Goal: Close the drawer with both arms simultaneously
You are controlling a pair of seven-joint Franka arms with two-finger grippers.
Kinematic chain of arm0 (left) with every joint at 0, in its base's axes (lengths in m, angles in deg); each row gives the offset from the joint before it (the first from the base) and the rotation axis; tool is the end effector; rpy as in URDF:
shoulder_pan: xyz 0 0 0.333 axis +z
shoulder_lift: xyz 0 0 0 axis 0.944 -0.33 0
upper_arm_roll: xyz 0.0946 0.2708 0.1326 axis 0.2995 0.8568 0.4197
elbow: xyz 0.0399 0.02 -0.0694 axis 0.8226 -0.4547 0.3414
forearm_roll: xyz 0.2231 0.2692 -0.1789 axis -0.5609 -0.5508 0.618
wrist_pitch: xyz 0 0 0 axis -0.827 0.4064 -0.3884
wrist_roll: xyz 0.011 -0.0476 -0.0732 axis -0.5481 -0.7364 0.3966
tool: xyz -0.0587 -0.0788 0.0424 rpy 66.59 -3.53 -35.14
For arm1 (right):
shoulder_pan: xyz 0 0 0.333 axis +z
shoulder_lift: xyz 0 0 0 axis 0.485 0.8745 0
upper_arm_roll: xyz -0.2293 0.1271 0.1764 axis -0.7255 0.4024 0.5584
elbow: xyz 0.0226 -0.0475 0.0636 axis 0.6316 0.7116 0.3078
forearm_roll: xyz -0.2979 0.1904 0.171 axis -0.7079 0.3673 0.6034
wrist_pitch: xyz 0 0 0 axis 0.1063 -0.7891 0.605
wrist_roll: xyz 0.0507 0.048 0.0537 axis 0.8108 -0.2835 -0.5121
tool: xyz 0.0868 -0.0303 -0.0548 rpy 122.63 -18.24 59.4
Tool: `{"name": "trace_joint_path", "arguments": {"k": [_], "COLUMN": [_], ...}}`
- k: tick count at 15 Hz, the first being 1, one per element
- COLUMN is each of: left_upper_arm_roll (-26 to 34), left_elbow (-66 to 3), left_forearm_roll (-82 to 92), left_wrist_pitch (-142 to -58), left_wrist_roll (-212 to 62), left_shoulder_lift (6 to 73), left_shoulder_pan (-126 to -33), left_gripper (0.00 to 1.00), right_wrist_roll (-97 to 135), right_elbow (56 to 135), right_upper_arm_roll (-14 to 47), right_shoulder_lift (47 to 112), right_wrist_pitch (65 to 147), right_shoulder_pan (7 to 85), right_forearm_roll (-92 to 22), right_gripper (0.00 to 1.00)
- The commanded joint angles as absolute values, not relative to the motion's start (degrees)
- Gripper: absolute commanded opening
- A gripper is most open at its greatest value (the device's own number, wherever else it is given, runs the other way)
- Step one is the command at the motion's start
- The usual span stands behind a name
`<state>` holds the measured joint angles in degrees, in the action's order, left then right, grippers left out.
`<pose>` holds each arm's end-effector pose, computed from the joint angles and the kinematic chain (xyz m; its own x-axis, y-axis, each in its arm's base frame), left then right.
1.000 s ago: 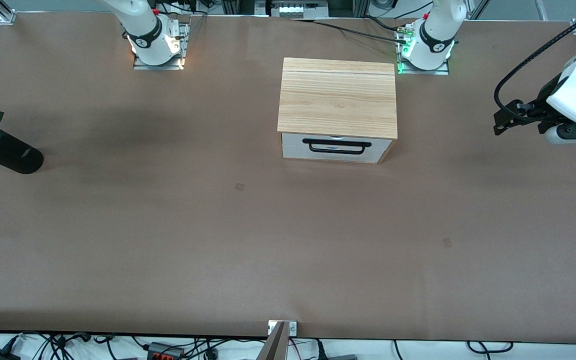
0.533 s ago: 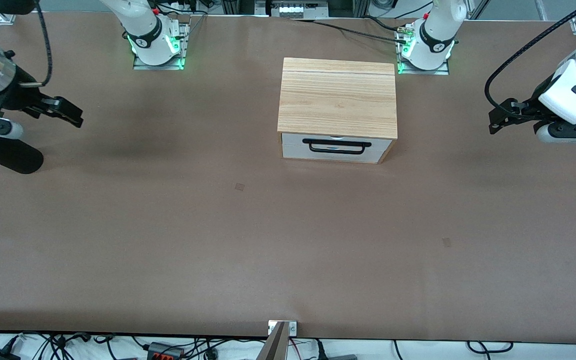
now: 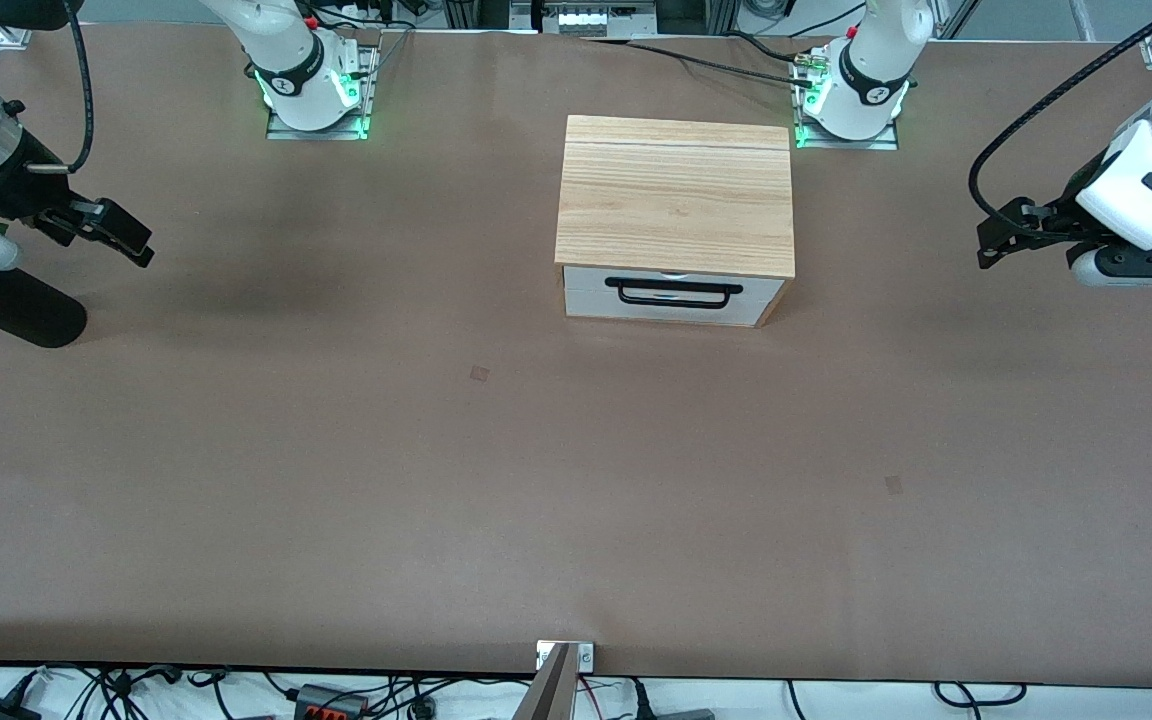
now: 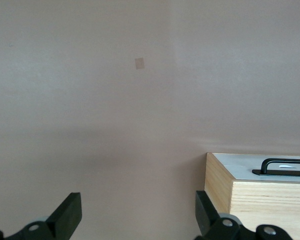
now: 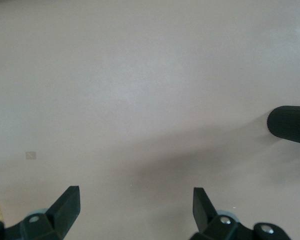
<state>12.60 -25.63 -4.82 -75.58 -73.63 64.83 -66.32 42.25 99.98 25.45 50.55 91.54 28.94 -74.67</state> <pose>0.5562 -0.0474 0.5975 0.9997 -0.0052 -0.0232 -0.0056 -0.9998 -0.0175 0.5360 0.0309 0.5819 0.9669 -0.2470 0.0636 -0.2494 -0.9678 0.0331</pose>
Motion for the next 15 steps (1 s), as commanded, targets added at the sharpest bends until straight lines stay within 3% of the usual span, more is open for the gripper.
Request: {"name": "trace_joint_path", "arguments": {"k": [1,15], "left_upper_arm_roll": [16.8,16.7], "left_elbow": [-24.8,-24.8], "left_forearm_roll": [-4.7,-4.5], "left_wrist_pitch": [-75.3,-74.5], "left_wrist_roll": [-72.4,-72.4], "left_shoulder_lift": [64.5,64.5], "left_shoulder_pan": [-70.7,-70.2], "left_gripper": [1.0,1.0], "right_wrist_roll": [42.9,37.8], "right_elbow": [100.7,98.7], "right_upper_arm_roll": [25.8,25.5], "right_shoulder_lift": [49.6,49.8], "right_wrist_pitch": [92.1,89.1], "right_shoulder_pan": [28.7,28.0], "right_forearm_roll": [-73.9,-73.5], "right_gripper": [1.0,1.0]}}
